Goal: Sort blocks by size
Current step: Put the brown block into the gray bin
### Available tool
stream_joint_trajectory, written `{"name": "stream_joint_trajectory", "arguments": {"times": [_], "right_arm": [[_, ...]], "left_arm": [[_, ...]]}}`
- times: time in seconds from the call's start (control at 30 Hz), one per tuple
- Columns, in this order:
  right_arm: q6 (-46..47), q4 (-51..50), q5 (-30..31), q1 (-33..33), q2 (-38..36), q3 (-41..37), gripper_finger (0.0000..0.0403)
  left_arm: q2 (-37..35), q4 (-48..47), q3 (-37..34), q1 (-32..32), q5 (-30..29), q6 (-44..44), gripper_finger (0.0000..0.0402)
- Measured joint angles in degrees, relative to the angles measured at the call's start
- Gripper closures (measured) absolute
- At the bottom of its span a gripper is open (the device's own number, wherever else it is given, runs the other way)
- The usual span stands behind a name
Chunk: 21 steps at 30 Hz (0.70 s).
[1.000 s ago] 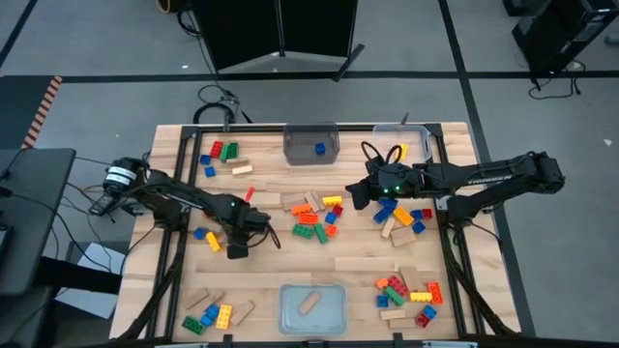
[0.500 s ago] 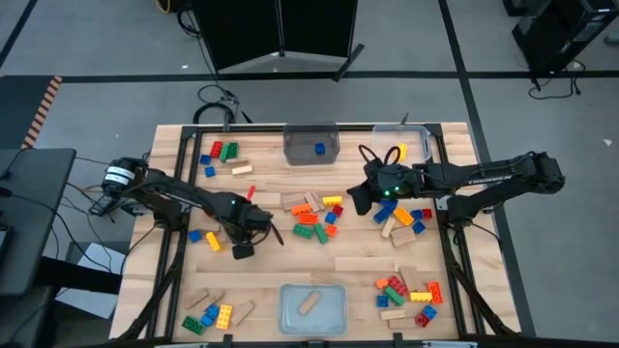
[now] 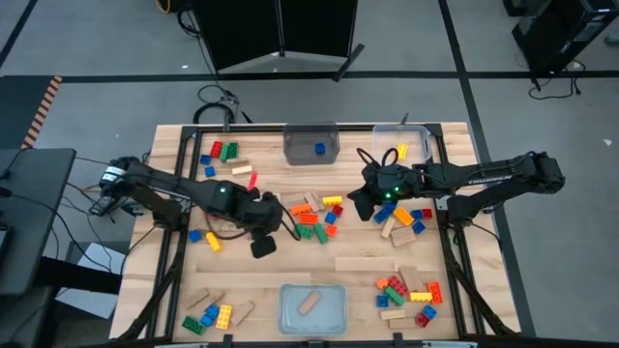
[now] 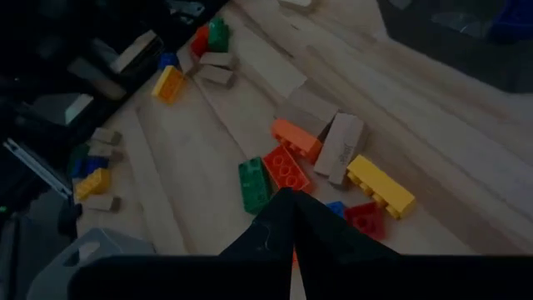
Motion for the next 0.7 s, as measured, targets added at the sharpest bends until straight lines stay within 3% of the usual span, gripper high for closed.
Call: {"name": "stream_joint_trajectory", "arguments": {"times": [0.17,0.33,0.57,0.7], "right_arm": [[-3.74,0.00,-2.70,-0.01,0.00,0.00,0.0382],[-7.06,-0.22,-4.75,0.00,0.00,0.00,0.0382],[-9.20,-0.98,-7.44,0.00,0.00,0.00,0.0382],[-9.41,-2.81,-7.55,0.00,0.00,0.00,0.0382]], "left_arm": [[0.81,0.59,8.19,-4.35,-4.36,-3.16,0.0340],[6.94,1.02,15.89,-8.90,-6.80,-3.01,0.0340],[19.88,1.20,25.29,-11.03,-5.78,-2.83,0.0340],[22.89,4.08,27.58,-10.96,-2.65,-2.67,0.0340]]}}
